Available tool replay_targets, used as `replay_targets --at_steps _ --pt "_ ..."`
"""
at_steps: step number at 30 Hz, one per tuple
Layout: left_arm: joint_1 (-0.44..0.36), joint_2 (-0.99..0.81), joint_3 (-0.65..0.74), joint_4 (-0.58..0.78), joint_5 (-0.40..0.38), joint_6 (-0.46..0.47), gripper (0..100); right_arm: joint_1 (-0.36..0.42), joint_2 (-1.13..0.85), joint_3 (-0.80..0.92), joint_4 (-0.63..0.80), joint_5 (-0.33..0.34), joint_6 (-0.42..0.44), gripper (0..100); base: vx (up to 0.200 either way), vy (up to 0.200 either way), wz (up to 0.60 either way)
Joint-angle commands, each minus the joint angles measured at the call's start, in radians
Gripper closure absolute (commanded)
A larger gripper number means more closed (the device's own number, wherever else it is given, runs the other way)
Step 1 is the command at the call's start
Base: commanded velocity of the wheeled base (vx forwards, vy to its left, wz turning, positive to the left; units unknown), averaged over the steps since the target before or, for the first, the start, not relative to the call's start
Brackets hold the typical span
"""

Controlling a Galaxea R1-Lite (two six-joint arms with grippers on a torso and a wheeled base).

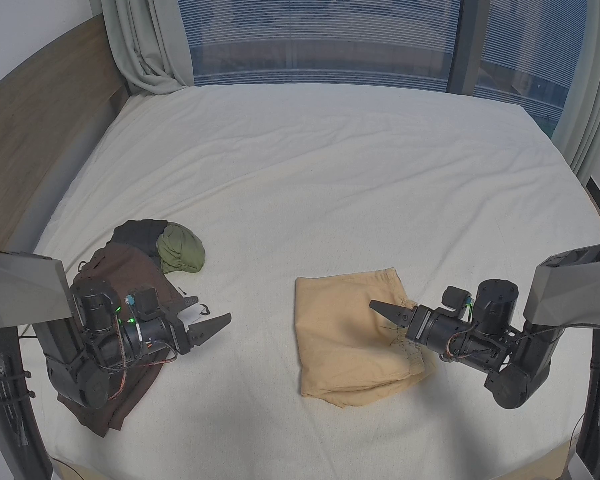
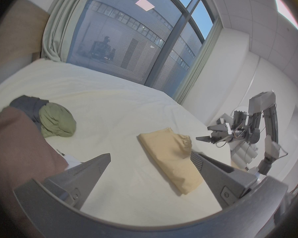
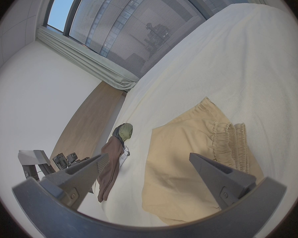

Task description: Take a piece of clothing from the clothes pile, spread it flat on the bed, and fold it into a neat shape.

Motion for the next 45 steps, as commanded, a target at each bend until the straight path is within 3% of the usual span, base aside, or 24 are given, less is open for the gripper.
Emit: replay_targets --at_steps 1,9,15,32,45 --pt "0.032 0.007 0.009 0.0 0.0 0.067 0 -0.002 0.001 0.002 0.0 0.001 -0.001 0 0.0 0.0 0.0" --pt "0.042 -0.005 0.076 0.003 -0.03 0.136 0 0.0 0.024 0.028 0.0 0.001 -0.017 0 0.0 0.0 0.0" --pt "0.062 -0.006 0.09 0.014 -0.067 0.185 0 -0.011 0.031 0.056 0.001 0.002 -0.08 0 0.0 0.0 0.0" --pt "0.047 -0.002 0.124 0.009 -0.086 0.199 0 -0.124 0.169 0.056 0.011 -0.002 -0.273 0 0.0 0.0 0.0" --pt "0.038 0.001 0.133 0.008 -0.086 0.199 0 -0.177 0.232 0.051 0.027 -0.002 -0.333 0 0.0 0.0 0.0"
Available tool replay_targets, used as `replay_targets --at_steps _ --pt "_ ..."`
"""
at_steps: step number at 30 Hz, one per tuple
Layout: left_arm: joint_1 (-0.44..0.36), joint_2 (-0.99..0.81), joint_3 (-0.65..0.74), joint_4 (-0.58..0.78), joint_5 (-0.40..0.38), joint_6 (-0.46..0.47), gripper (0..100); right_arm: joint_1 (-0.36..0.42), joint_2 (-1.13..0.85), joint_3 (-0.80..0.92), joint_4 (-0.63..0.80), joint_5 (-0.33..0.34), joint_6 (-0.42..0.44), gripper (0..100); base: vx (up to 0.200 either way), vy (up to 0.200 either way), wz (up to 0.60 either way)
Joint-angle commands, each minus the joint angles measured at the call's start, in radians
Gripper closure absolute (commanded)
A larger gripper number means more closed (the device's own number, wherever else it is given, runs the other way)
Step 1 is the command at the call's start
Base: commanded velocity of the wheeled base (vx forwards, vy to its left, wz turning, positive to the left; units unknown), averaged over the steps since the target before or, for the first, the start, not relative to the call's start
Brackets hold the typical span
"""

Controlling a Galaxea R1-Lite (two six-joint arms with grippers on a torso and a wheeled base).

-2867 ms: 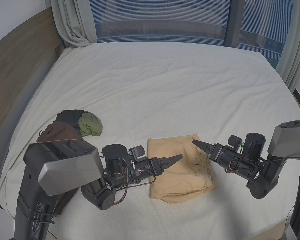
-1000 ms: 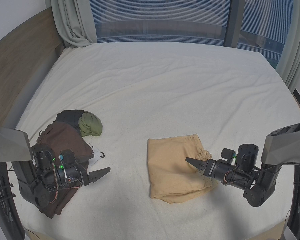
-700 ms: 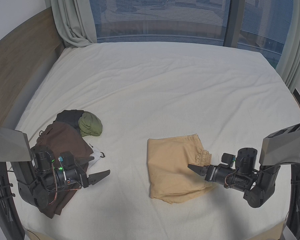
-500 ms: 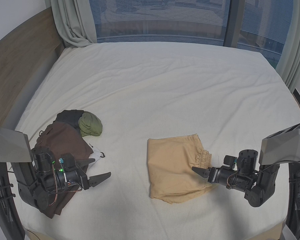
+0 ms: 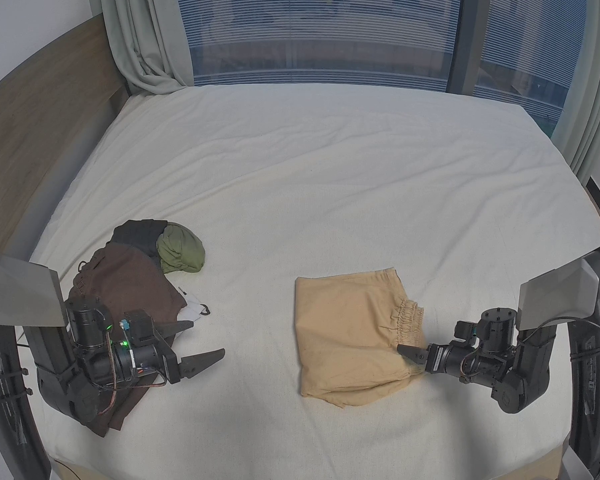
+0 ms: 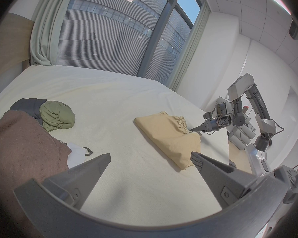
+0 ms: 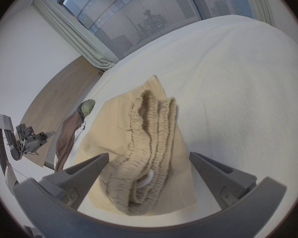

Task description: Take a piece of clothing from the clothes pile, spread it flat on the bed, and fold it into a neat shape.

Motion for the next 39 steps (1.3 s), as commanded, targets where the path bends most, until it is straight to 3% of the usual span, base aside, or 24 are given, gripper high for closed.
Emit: replay_targets --at_steps 1,13,19,24,39 --pt "-0.001 0.003 0.002 -0.001 0.0 0.0 0 -0.018 0.039 -0.002 0.007 0.001 -0.018 0 0.0 0.0 0.0" --pt "-0.008 0.006 0.002 0.004 0.002 0.0 0 0.008 0.052 0.006 0.005 0.011 0.008 0 0.0 0.0 0.0" --pt "-0.008 0.007 0.002 0.004 0.0 0.0 0 0.064 0.047 0.012 -0.006 0.05 0.159 0 0.0 0.0 0.0" --pt "-0.008 0.007 0.0 0.004 0.002 0.0 0 0.087 0.049 0.003 -0.021 0.062 0.22 0 0.0 0.0 0.0" --pt "-0.008 0.007 0.0 0.004 0.003 0.0 0 0.095 0.05 -0.017 -0.023 0.062 0.229 0 0.0 0.0 0.0"
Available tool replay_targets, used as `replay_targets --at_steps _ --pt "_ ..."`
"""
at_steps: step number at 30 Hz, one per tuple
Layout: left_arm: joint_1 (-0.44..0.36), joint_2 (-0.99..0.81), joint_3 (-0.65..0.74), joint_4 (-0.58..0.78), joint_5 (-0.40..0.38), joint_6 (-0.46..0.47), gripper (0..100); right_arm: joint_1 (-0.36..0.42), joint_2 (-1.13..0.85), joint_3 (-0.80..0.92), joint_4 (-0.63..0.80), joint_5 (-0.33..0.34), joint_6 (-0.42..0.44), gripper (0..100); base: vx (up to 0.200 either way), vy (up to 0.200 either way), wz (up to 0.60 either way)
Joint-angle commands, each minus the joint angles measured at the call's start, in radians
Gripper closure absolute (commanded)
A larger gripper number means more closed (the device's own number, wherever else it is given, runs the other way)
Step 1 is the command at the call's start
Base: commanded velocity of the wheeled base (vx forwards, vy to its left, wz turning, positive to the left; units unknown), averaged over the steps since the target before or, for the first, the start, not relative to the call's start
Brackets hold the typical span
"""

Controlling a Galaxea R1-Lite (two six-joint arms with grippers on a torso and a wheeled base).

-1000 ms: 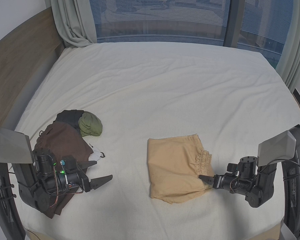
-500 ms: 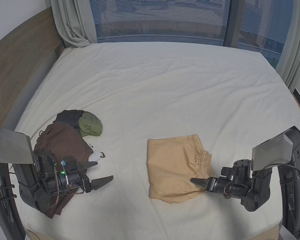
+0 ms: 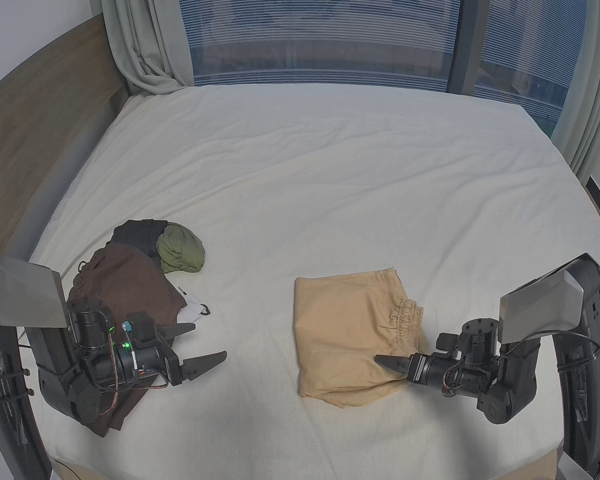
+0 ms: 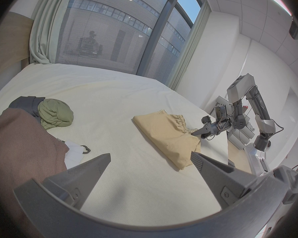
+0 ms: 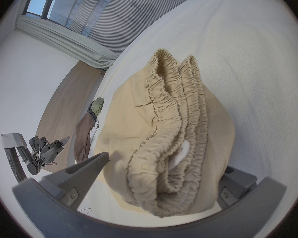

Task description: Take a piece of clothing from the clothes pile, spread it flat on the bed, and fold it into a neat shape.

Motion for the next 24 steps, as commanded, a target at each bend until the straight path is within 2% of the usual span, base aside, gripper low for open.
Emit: replay_targets --at_steps 1,3,4,24 --pt "0.0 0.001 0.0 -0.001 0.0 0.0 0 0.0 0.002 -0.001 -0.002 0.0 0.001 0 0.0 0.0 0.0" --pt "0.0 0.001 0.002 -0.001 0.0 0.0 0 0.0 0.002 0.0 -0.002 0.0 0.0 0 0.0 0.0 0.0" --pt "0.0 0.001 0.002 -0.001 -0.002 0.0 0 0.0 0.002 -0.001 -0.002 -0.002 0.0 100 0.0 0.0 0.0" --pt "0.001 -0.002 0.002 -0.001 0.0 0.002 0 0.019 -0.003 0.002 -0.002 0.001 0.004 100 0.0 0.0 0.0"
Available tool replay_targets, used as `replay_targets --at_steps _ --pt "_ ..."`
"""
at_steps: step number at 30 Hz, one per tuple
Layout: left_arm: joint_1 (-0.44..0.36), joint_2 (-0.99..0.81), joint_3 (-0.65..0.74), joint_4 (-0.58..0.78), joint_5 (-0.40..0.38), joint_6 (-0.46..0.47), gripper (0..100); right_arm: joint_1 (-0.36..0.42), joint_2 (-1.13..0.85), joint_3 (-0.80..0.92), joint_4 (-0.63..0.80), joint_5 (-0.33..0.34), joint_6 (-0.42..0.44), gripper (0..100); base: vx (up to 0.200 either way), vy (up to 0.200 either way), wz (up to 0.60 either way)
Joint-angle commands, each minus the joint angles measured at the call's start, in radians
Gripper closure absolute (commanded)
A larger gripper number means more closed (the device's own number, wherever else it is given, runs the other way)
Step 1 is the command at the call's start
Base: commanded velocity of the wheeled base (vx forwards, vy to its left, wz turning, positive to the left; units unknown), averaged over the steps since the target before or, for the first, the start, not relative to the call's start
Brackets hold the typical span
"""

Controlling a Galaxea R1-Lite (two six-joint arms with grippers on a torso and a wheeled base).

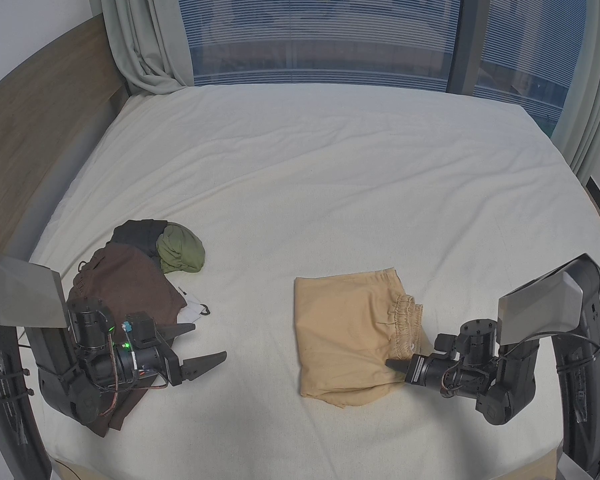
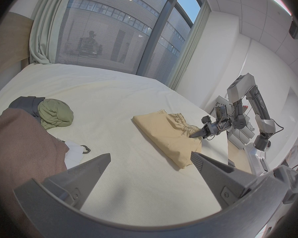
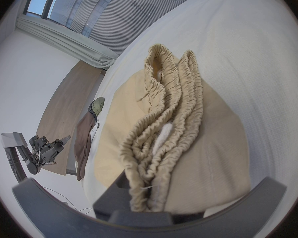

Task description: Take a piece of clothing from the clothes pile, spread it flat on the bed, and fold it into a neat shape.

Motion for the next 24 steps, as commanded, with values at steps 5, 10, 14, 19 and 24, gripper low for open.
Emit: replay_targets --at_steps 5,10,14,19,24 --pt "0.009 -0.002 -0.001 -0.004 -0.002 -0.001 0 0.016 -0.014 0.005 -0.002 0.004 0.001 100 0.0 0.0 0.0" --pt "0.012 -0.005 -0.003 -0.009 -0.002 -0.001 0 0.026 -0.015 0.006 -0.002 0.006 0.001 100 0.0 0.0 0.0" --pt "0.012 -0.007 -0.003 -0.01 -0.002 -0.001 0 0.035 -0.04 0.011 -0.003 0.006 0.001 100 0.0 0.0 0.0" --pt "0.012 -0.008 -0.001 -0.01 -0.002 -0.001 0 0.055 -0.096 0.018 -0.002 0.006 0.003 100 0.0 0.0 0.0" --pt "0.012 -0.008 0.0 -0.009 -0.002 -0.001 0 0.064 -0.127 0.026 -0.003 0.009 0.004 100 0.0 0.0 0.0"
